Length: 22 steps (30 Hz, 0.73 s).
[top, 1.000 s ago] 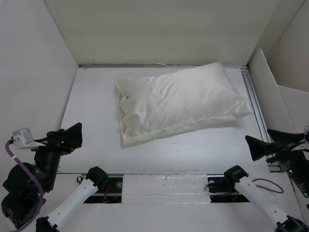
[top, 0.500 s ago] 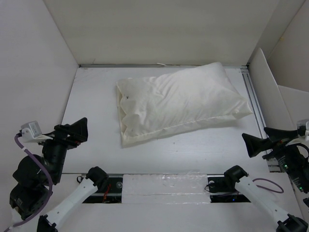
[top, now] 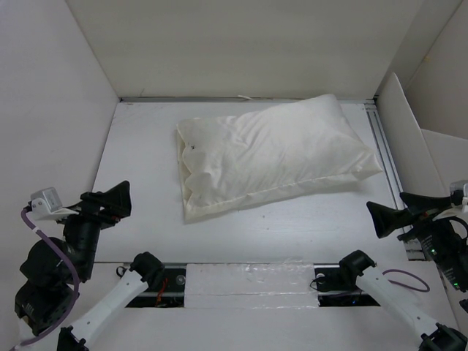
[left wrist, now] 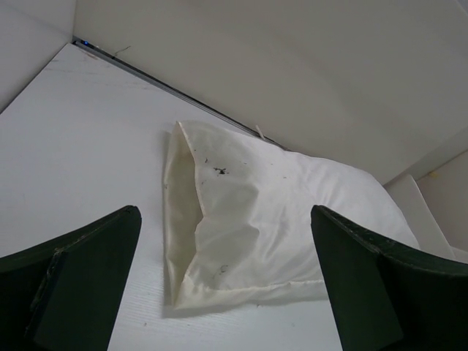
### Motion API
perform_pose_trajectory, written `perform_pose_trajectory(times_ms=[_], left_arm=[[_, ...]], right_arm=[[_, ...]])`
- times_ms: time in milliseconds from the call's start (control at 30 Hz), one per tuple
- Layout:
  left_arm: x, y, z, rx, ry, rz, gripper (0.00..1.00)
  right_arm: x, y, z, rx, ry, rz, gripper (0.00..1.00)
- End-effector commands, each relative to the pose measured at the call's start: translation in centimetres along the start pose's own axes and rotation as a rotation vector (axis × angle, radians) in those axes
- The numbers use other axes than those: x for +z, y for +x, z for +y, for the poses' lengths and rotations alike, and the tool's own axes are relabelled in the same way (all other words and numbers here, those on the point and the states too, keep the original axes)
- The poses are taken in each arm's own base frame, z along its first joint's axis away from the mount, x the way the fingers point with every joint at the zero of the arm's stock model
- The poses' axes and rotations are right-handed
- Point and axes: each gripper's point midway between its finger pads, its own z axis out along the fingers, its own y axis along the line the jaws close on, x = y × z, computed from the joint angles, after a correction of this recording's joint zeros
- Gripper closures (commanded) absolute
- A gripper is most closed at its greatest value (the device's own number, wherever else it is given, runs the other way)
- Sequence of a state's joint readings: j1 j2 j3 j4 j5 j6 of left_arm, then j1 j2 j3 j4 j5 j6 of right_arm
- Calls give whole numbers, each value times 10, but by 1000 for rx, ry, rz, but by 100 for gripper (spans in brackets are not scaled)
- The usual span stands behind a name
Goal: Put the pillow into the pillowcase
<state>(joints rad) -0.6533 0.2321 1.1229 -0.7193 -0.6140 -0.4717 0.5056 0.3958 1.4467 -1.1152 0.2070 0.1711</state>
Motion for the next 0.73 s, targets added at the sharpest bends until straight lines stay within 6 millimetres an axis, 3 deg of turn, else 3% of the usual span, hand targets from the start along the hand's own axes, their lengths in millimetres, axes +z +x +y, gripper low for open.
perform_pose_trajectory(times_ms=[0, 700], left_arm=[[2, 0, 1, -2, -6, -9, 0], [6, 8, 2, 10, -14, 3, 0]], right_arm=[[-1, -7, -2, -7, 1, -31, 0], [2, -10, -8, 14, 51, -41, 0]])
